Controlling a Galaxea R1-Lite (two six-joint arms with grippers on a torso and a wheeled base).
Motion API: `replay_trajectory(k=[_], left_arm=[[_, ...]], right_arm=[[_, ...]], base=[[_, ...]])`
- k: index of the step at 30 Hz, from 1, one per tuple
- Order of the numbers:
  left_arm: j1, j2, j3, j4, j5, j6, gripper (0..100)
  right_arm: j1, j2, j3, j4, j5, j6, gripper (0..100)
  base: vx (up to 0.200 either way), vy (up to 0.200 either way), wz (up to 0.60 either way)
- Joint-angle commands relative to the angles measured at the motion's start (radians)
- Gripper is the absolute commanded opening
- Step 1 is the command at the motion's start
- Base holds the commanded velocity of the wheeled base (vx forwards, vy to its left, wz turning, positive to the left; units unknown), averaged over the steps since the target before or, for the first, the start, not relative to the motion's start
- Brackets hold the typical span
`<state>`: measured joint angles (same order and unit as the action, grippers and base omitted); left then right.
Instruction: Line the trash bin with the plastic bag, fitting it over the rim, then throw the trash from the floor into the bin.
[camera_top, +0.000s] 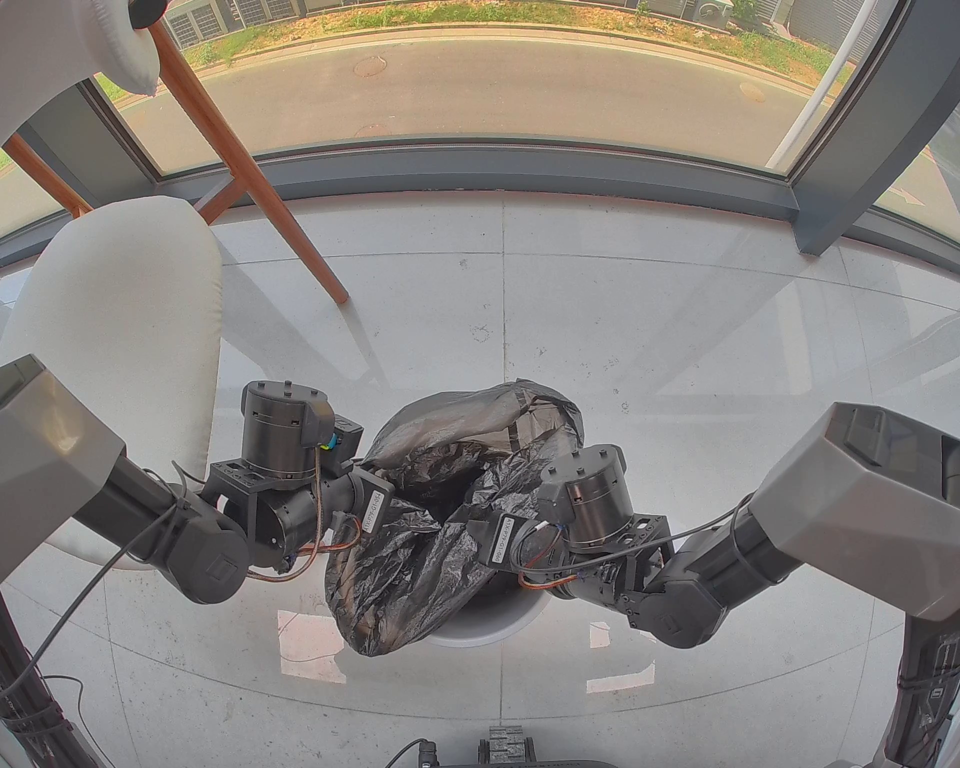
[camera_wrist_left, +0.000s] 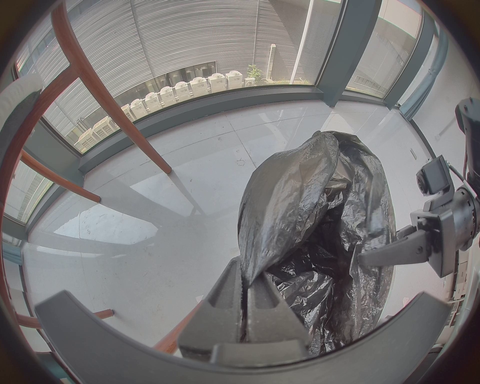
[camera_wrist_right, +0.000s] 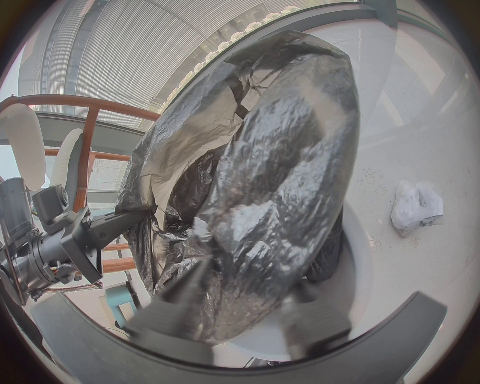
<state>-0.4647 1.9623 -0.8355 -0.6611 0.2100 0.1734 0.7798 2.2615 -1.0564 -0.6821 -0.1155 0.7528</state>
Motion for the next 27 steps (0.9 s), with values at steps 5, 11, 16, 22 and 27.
replay_trajectory(k=[5,11,16,22,27], left_arm=[[0.001,-0.016,0.032,-0.002,0.002,0.0,0],[0.018,-0.016,0.035,-0.005,-0.001,0.003,0],[0.027,-0.011,0.03,-0.006,0.002,0.003,0],[0.031,-0.019,0.055,-0.006,0.003,0.005,0],[0.032,-0.025,0.059,-0.006,0.002,0.005,0]], right_arm=[[-0.01,-0.154,0.079,0.208,0.014,-0.007,0],[-0.011,-0.301,0.139,0.377,0.039,-0.007,0],[-0.01,-0.298,0.26,0.365,0.037,-0.023,0],[-0.001,-0.25,0.3,0.36,0.027,-0.023,0],[0.009,-0.243,0.302,0.288,0.03,-0.02,0]], base=[[0.0,0.0,0.0],[0.0,0.0,0.0],[0.0,0.0,0.0],[0.0,0.0,0.0],[0.0,0.0,0.0]])
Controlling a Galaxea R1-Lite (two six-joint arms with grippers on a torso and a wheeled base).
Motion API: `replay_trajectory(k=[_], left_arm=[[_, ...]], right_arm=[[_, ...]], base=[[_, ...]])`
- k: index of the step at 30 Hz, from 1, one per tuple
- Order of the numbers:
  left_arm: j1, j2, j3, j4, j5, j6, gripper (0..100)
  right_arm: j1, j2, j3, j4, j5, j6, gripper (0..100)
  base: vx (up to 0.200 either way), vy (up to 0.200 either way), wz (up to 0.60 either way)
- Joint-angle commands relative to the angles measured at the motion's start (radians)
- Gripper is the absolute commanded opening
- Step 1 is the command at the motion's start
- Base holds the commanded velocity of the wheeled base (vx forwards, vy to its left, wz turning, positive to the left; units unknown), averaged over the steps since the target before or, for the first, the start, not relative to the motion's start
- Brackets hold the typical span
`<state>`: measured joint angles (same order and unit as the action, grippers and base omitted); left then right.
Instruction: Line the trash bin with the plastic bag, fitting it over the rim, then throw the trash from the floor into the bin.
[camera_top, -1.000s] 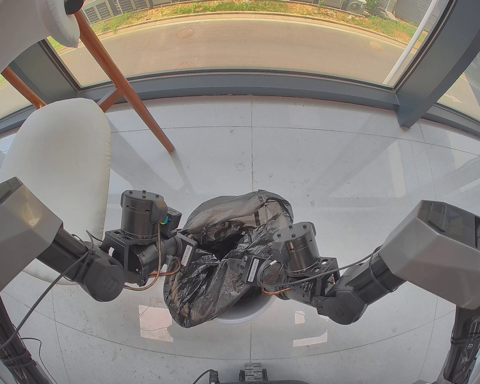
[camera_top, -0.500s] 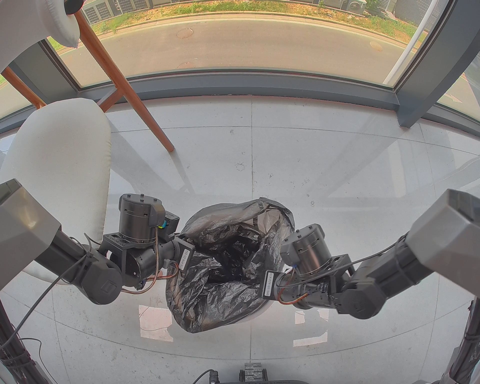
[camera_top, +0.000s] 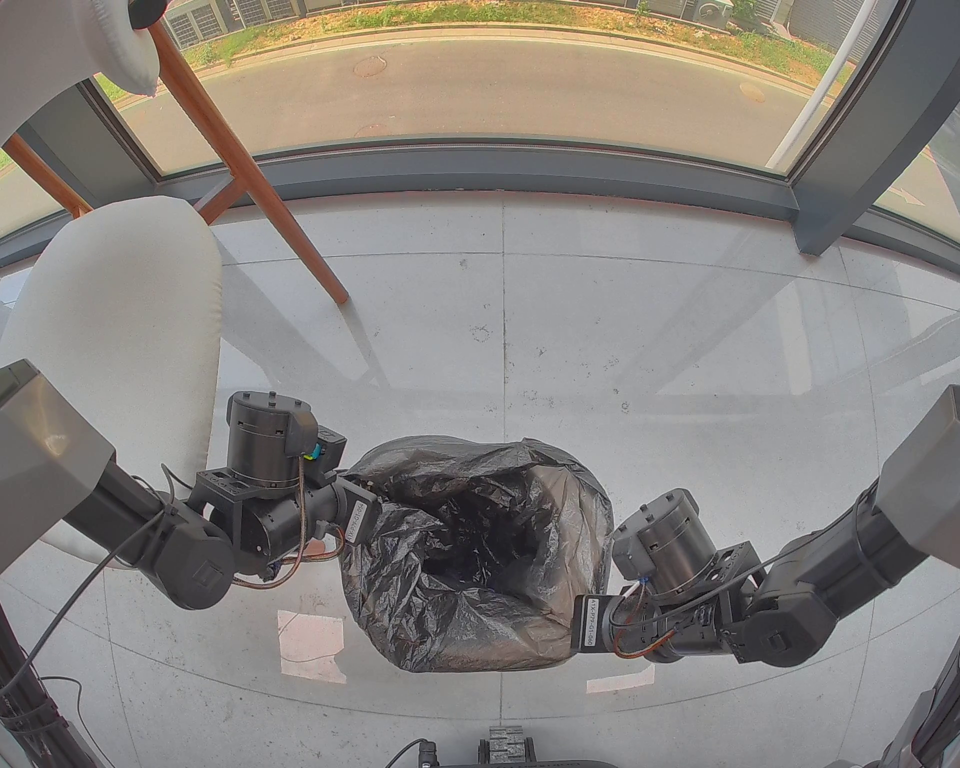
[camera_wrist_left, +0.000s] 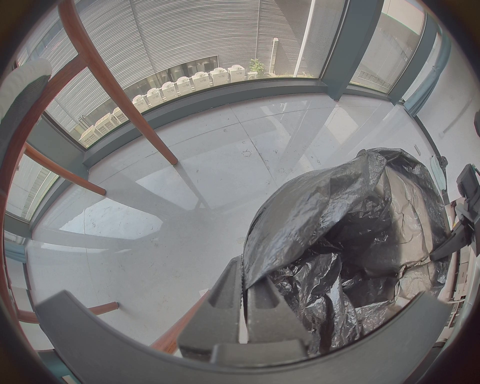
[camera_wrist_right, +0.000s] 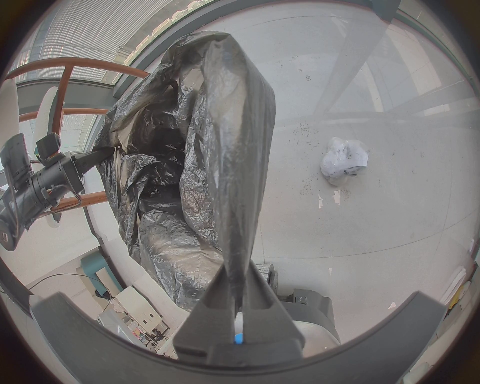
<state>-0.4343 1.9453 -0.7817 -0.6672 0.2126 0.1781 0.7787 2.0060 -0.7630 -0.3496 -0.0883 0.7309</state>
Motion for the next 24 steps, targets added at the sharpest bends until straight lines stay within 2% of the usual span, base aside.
replay_trajectory(k=[1,11,18,21,22,24], left_arm=[[0.002,-0.008,0.006,0.0,0.001,0.0,0],[0.002,-0.02,0.033,-0.003,-0.001,0.0,0],[0.008,-0.011,0.001,-0.003,-0.001,0.0,0],[0.02,0.006,-0.053,-0.005,-0.004,0.006,0],[0.025,0.007,-0.054,-0.009,-0.004,0.006,100],[0.031,0.009,-0.053,-0.017,-0.004,0.009,100]], right_arm=[[0.016,0.013,0.011,-0.055,0.002,0.002,100],[0.013,-0.013,0.102,-0.072,-0.001,0.001,100],[-0.047,-0.084,0.1,-0.072,-0.002,-0.005,100],[-0.085,-0.131,0.1,-0.072,-0.001,-0.007,100],[-0.096,-0.138,0.1,-0.072,-0.001,-0.007,100],[-0.11,-0.148,0.099,-0.072,-0.001,-0.008,100]], base=[[0.0,0.0,0.0],[0.0,0.0,0.0],[0.0,0.0,0.0],[0.0,0.0,0.0],[0.0,0.0,0.0],[0.0,0.0,0.0]])
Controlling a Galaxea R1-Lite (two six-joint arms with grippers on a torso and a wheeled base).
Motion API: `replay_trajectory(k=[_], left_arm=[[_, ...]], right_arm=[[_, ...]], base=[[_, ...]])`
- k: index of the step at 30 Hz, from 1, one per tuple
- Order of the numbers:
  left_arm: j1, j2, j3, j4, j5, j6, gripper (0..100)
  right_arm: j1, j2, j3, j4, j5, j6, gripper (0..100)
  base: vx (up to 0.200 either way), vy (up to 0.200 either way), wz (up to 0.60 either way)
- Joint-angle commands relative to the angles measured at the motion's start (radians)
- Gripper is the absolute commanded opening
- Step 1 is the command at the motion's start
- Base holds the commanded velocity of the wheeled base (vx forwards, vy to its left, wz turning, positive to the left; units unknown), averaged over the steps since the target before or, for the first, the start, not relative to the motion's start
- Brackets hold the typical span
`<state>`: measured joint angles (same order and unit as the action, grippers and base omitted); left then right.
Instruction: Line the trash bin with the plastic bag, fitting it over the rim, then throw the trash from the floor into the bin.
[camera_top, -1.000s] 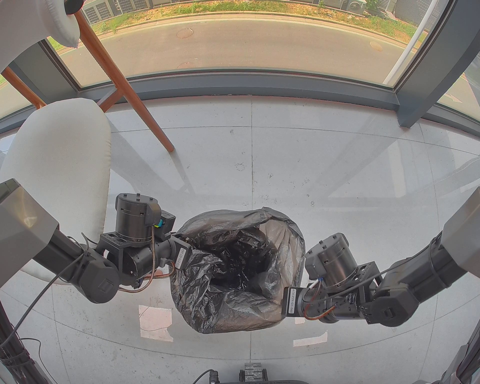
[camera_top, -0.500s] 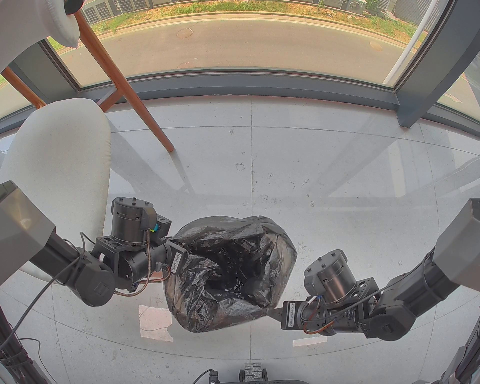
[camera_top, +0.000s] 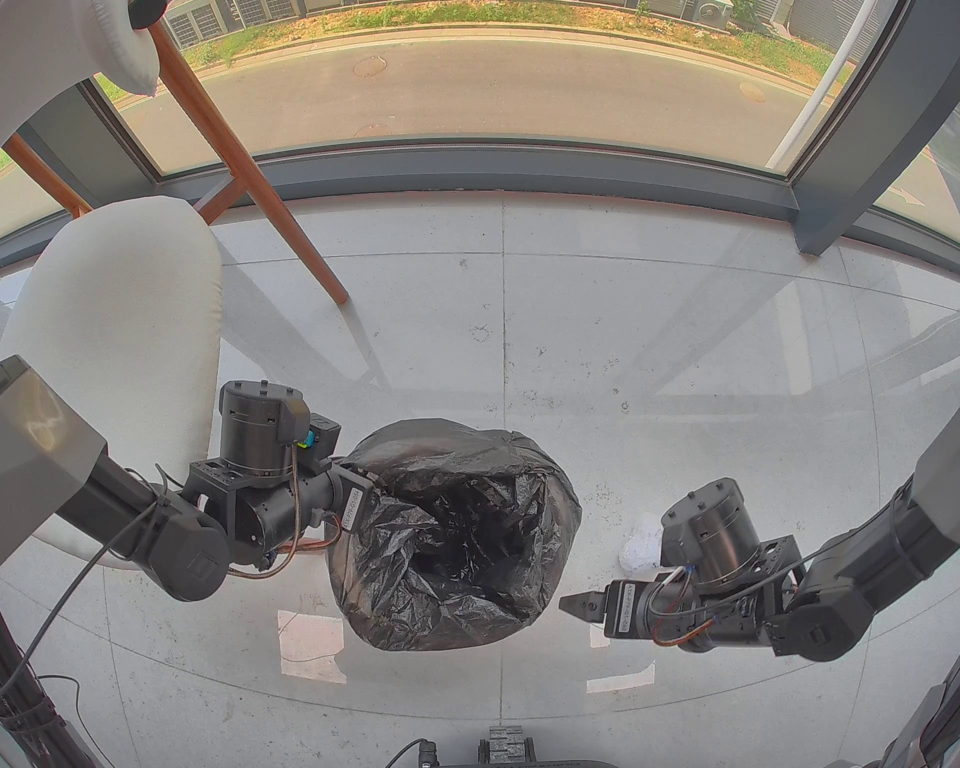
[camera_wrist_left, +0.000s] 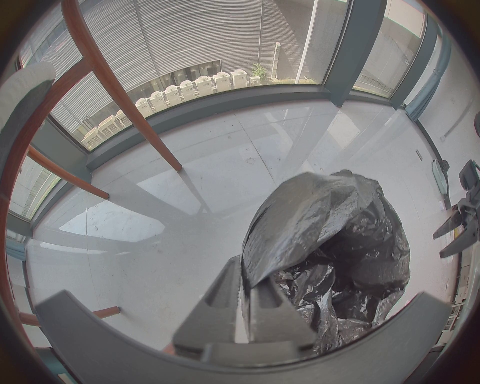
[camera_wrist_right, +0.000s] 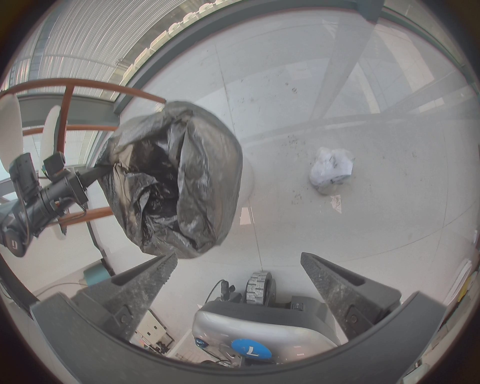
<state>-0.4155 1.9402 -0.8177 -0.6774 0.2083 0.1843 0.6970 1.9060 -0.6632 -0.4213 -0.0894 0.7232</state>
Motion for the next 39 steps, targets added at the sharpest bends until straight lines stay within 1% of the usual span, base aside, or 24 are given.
replay_trajectory(k=[1,3,7,8,9,11,12,13,14,17,19,20,22,23,24,25,26,28,32,33,37,39], left_arm=[[0.014,0.019,-0.012,-0.014,-0.004,0.006,100],[0.014,0.017,-0.012,-0.013,-0.006,0.006,100],[0.017,0.0,0.005,-0.008,-0.007,0.006,100],[0.017,-0.004,0.011,-0.008,-0.007,0.006,100],[0.014,-0.027,0.032,-0.01,-0.009,0.006,100],[0.011,-0.038,0.041,-0.011,-0.009,0.006,100],[0.006,-0.055,0.061,-0.011,-0.012,0.006,100],[0.003,-0.064,0.071,-0.011,-0.013,0.006,100],[-0.009,-0.09,0.094,-0.01,-0.024,0.006,100],[-0.016,-0.109,0.117,-0.007,-0.047,0.006,100],[-0.019,-0.132,0.149,-0.007,-0.075,0.006,100],[-0.019,-0.133,0.152,-0.007,-0.076,0.006,100],[-0.019,-0.142,0.17,-0.007,-0.083,0.006,100],[-0.019,-0.142,0.172,-0.007,-0.083,0.006,100],[-0.017,-0.142,0.173,-0.007,-0.083,0.006,100],[-0.017,-0.141,0.173,-0.005,-0.086,0.006,100],[-0.019,-0.138,0.172,-0.005,-0.086,0.006,100],[-0.019,-0.132,0.17,-0.005,-0.086,0.006,100],[-0.031,-0.126,0.167,-0.005,-0.084,0.003,100],[-0.031,-0.126,0.167,-0.005,-0.084,0.003,100],[-0.04,-0.107,0.166,-0.004,-0.078,-0.003,100],[-0.039,-0.107,0.169,-0.002,-0.076,-0.005,100]], right_arm=[[-0.057,-0.064,-0.001,-0.001,0.0,-0.004,100],[-0.093,-0.076,0.001,-0.002,0.0,-0.018,100],[-0.205,-0.094,0.005,-0.002,0.013,-0.074,100],[-0.221,-0.094,0.005,-0.002,0.014,-0.085,100],[-0.275,-0.09,0.004,-0.002,0.016,-0.128,100],[-0.303,-0.088,0.004,-0.002,0.02,-0.154,100],[-0.358,-0.082,0.007,-0.002,0.046,-0.206,100],[-0.381,-0.079,0.008,-0.002,0.06,-0.226,100],[-0.436,-0.059,0.011,-0.005,0.1,-0.272,100],[-0.484,-0.03,0.011,-0.04,0.128,-0.307,100],[-0.53,0.039,0.016,-0.126,0.143,-0.347,100],[-0.536,0.05,0.016,-0.139,0.143,-0.354,100],[-0.571,0.137,0.017,-0.246,0.146,-0.401,100],[-0.576,0.153,0.019,-0.269,0.148,-0.41,100],[-0.585,0.191,0.022,-0.332,0.157,-0.436,100],[-0.593,0.235,0.027,-0.41,0.181,-0.467,100],[-0.593,0.268,0.024,-0.45,0.197,-0.481,100],[-0.594,0.34,0.011,-0.502,0.201,-0.507,100],[-0.596,0.42,0.002,-0.56,0.203,-0.559,100],[-0.596,0.42,0.002,-0.56,0.203,-0.559,100],[-0.599,0.522,-0.027,-0.631,0.204,-0.558,100],[-0.6,0.547,-0.044,-0.637,0.204,-0.55,100]], base=[[0.0,0.0,0.0],[0.0,0.0,0.0],[0.0,0.0,0.0],[0.0,0.0,0.0],[0.0,0.0,0.0],[0.0,0.0,0.0],[0.0,0.0,0.0],[0.0,0.0,0.0],[0.0,0.0,0.0],[0.0,0.0,0.0],[0.0,0.0,0.0],[0.0,0.0,0.0],[0.0,0.0,0.0],[0.0,0.0,0.0],[0.0,0.0,0.0],[0.0,0.0,0.0],[0.0,0.0,0.0],[0.0,0.0,0.0],[0.0,0.0,0.0],[0.0,0.0,0.0],[0.0,0.0,0.0],[0.0,0.0,0.0]])
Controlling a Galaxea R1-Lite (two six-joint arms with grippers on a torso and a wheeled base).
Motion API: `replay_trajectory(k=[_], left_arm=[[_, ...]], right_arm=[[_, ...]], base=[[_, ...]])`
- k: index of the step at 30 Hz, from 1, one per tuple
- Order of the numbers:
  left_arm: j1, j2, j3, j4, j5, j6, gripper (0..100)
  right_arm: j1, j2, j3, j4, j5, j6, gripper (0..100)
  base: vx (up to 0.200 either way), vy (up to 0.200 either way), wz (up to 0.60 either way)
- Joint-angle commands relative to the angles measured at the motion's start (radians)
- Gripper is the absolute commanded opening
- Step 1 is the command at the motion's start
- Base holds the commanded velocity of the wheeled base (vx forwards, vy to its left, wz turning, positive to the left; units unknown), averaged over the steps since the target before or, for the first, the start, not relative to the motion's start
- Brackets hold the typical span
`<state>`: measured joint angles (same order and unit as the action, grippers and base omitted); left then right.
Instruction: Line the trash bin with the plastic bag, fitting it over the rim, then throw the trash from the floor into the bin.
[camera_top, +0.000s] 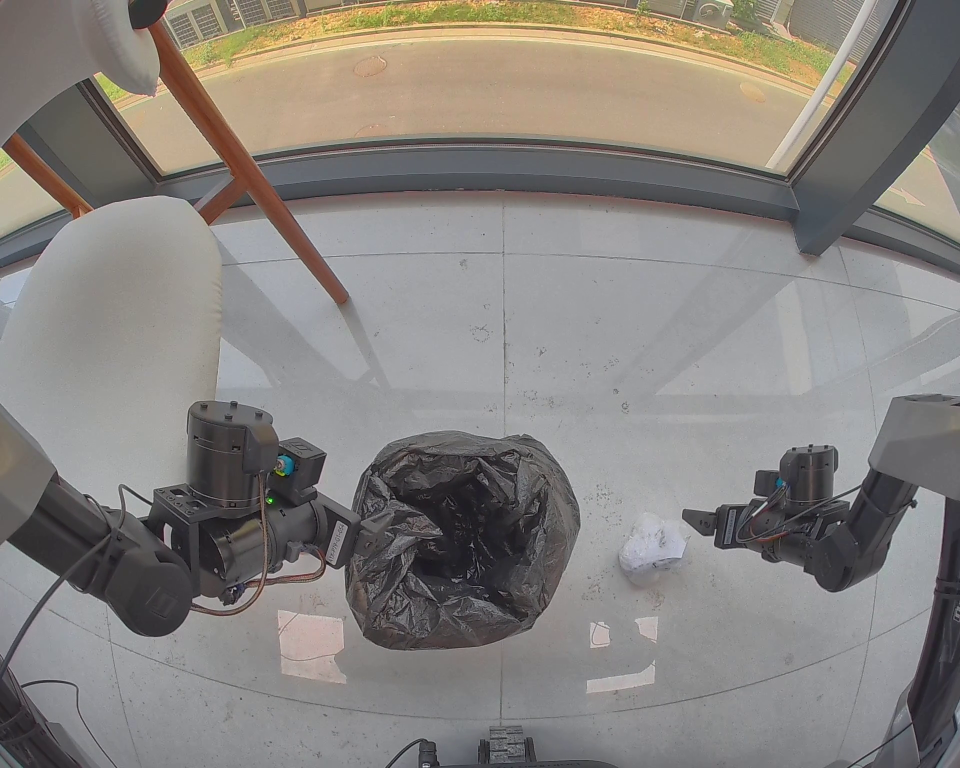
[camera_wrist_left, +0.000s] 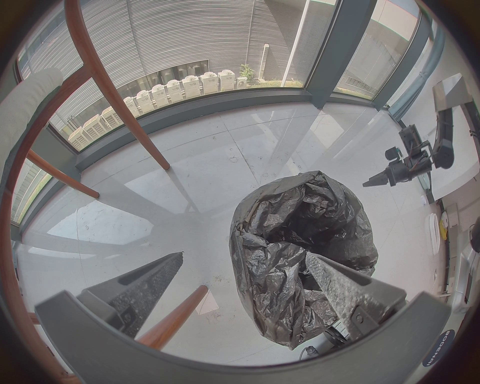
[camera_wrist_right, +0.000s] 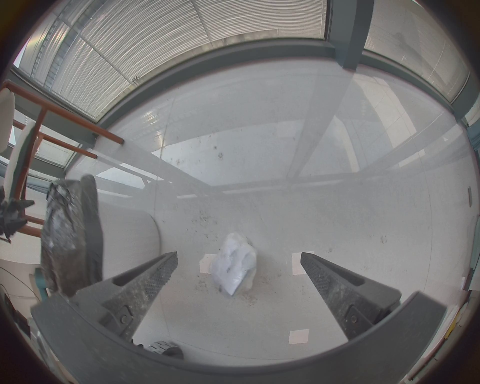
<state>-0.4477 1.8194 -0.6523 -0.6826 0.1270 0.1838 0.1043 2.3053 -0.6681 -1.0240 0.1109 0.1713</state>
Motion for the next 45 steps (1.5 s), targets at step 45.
replay_trajectory(k=[45], left_arm=[[-0.005,0.009,0.036,0.026,0.043,-0.041,100]], right_arm=[[0.06,0.229,-0.324,0.233,-0.016,0.413,100]], base=[[0.0,0.0,0.0]])
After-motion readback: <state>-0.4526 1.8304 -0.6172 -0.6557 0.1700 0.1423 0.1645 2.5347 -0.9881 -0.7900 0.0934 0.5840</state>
